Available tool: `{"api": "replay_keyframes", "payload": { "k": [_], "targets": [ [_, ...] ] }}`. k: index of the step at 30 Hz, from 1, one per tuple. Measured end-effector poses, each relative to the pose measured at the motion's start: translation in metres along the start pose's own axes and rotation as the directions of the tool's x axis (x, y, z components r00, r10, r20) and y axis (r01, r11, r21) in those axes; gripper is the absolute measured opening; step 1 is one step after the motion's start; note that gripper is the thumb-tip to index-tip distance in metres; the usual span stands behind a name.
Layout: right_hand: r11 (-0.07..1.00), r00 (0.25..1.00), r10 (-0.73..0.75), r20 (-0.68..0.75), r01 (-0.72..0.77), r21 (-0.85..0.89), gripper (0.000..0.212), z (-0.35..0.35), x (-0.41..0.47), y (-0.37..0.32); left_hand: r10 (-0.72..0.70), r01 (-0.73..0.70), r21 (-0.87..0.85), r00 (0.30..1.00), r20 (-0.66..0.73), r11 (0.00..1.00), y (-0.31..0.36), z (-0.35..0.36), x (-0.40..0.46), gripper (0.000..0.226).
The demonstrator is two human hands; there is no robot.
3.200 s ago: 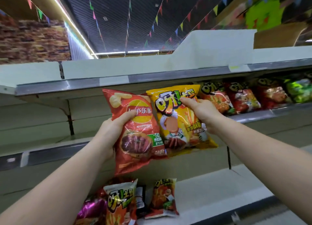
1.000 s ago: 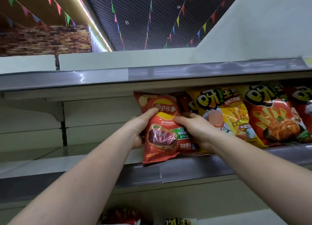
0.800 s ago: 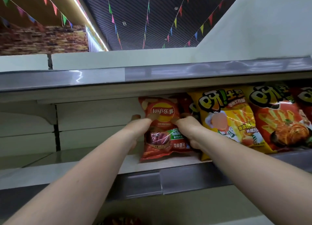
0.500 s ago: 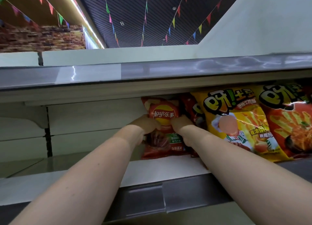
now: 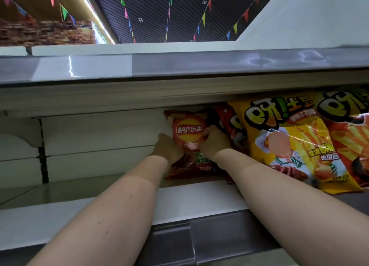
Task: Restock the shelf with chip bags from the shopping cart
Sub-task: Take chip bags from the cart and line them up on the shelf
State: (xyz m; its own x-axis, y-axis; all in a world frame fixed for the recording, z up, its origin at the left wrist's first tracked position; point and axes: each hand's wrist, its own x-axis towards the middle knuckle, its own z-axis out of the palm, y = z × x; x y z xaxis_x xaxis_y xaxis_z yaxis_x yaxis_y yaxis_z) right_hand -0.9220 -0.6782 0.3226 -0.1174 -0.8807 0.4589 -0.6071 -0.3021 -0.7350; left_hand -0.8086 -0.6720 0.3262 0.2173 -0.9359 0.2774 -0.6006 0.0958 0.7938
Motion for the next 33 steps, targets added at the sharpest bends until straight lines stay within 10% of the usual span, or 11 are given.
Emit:
{"api": "replay_keyframes", "payload": {
  "k": [14,33],
  "targets": [
    [0.984,0.996,-0.018,0.092,0.034,-0.176,0.035,-0.003,-0.013,-0.002,0.054,-0.098,0.281,0.986,0.160,0.955,-0.006,0.000,-0.010,0.034],
    [0.981,0.954,-0.195,0.230,0.193,0.030,0.026,-0.020,-0.092,-0.035,0.053,-0.037,0.062,0.958,-0.283,0.997,-0.009,-0.058,-0.092,0.028]
  ]
}}
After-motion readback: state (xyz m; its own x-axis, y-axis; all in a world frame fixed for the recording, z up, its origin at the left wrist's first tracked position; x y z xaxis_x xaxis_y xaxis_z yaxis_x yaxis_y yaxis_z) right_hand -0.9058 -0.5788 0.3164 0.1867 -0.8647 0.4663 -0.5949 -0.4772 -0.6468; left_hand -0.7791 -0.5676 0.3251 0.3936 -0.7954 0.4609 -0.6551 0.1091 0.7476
